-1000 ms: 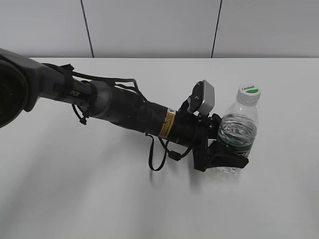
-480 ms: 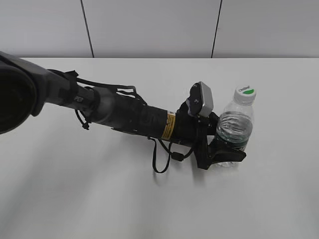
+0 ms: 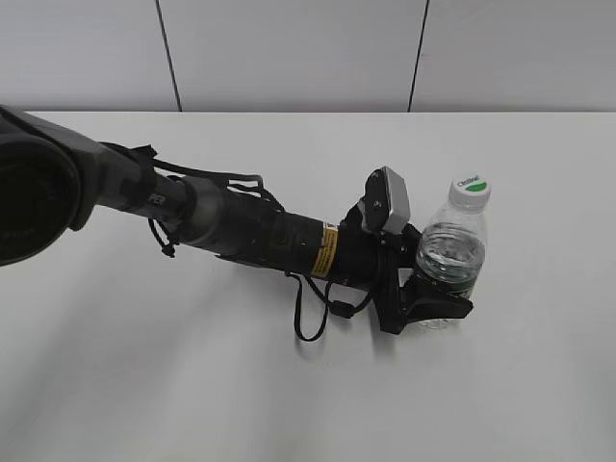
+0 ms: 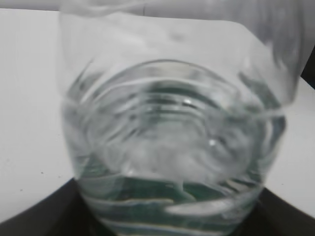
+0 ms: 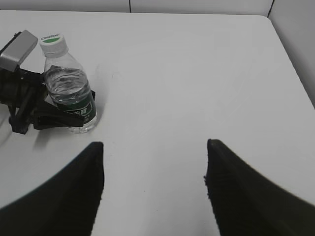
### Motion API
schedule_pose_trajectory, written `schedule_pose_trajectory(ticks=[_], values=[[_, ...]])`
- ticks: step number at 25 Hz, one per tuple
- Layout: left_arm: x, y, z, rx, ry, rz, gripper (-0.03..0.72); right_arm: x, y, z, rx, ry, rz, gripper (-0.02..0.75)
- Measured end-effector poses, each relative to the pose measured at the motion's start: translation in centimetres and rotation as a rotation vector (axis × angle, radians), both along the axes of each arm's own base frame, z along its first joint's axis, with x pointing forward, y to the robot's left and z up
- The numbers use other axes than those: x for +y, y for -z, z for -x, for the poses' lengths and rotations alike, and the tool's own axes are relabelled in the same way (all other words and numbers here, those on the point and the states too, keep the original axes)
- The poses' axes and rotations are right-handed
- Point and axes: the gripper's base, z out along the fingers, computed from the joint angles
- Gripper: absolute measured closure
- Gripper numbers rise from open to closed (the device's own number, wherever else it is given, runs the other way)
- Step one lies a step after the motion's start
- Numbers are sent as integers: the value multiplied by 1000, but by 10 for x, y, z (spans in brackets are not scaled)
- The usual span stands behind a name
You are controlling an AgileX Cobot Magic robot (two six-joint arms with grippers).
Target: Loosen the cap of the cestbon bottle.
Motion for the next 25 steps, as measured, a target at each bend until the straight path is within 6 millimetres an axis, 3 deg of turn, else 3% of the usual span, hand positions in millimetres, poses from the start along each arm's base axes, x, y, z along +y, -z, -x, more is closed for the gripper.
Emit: schedule_pose_trajectory(ticks=[20,25], values=[[0,3,0,-11,4,14,184,3,0,0,-1,-24,-35,241],[0,3,1,-12,5,15,184,2,-12,-17,44,-19,-45,241]])
